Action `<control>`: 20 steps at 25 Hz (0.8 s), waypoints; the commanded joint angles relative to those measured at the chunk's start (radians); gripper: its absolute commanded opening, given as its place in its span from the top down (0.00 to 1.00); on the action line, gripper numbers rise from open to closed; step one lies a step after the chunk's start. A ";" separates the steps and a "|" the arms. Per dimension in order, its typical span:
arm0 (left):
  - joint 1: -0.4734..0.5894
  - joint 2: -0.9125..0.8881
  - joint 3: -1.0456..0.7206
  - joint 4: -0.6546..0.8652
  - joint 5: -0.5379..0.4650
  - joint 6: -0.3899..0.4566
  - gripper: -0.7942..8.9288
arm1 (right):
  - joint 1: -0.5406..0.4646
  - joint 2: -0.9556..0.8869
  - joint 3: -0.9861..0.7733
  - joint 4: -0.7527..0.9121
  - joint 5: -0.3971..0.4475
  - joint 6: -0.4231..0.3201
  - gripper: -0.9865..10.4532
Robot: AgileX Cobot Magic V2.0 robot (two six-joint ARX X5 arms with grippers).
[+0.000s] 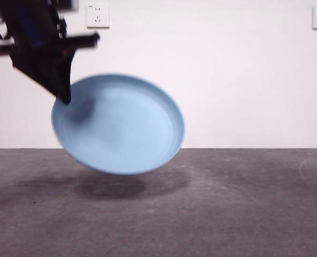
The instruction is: Pick up the plate,pick up the cloth,clean the plate with the cloth
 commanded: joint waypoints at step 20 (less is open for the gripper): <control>0.116 0.279 0.001 0.068 0.008 0.032 0.49 | -0.002 -0.250 -0.007 -0.370 0.294 -0.032 0.92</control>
